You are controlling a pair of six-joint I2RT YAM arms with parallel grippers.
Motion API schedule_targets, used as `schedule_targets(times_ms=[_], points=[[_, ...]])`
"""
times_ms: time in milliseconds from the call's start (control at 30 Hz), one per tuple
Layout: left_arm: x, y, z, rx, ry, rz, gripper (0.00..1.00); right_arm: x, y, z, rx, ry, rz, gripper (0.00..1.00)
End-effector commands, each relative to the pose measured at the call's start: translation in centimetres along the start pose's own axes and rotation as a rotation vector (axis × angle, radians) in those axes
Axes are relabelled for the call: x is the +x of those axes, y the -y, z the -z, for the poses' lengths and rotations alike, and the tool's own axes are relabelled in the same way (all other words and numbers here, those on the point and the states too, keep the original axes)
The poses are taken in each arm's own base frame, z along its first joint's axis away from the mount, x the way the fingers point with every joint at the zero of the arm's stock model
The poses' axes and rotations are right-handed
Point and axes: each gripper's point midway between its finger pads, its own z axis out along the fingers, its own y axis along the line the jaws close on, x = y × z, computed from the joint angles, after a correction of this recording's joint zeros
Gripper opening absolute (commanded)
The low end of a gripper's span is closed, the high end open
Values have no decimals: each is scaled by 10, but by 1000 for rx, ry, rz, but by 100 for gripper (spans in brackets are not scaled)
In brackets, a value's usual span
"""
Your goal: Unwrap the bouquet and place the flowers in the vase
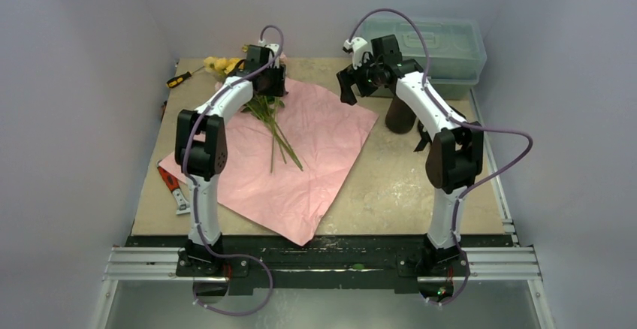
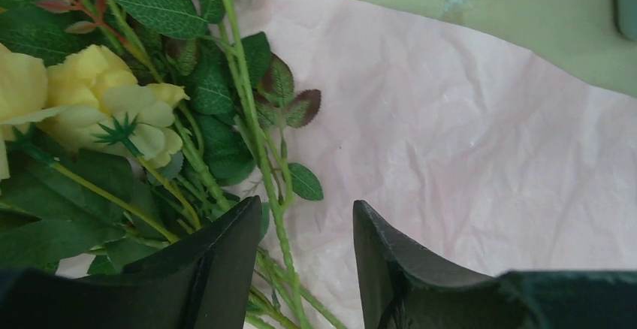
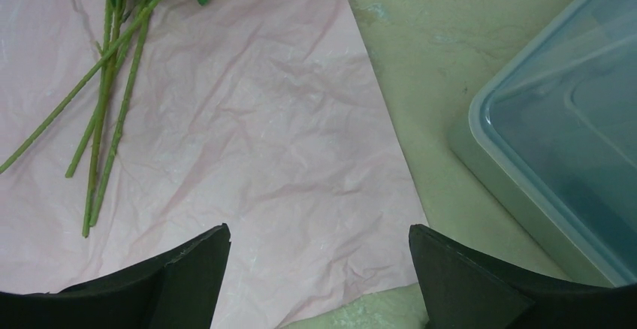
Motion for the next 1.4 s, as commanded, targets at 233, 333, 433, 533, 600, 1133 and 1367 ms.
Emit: schedule_targets(times_ms=[233, 333, 433, 533, 600, 1133, 1367], points=[[-14, -23, -30, -230, 48, 24, 40, -20, -12, 34, -10, 69, 34, 93], [-9, -27, -38, -245, 38, 25, 38, -23, -12, 36, -11, 75, 37, 94], [0, -32, -47, -265, 22, 20, 36, -26, -13, 38, -15, 80, 38, 94], [9, -38, -56, -290, 4, 11, 35, -25, -14, 39, -18, 77, 38, 94], [13, -39, -59, -291, -4, 5, 32, -24, -14, 40, -17, 75, 41, 94], [-90, 1, 30, -160, 264, 79, 0, -50, -31, 55, -95, 151, 25, 93], [-126, 26, 87, -2, 412, 141, 0, -96, -52, 83, -188, 294, -41, 94]])
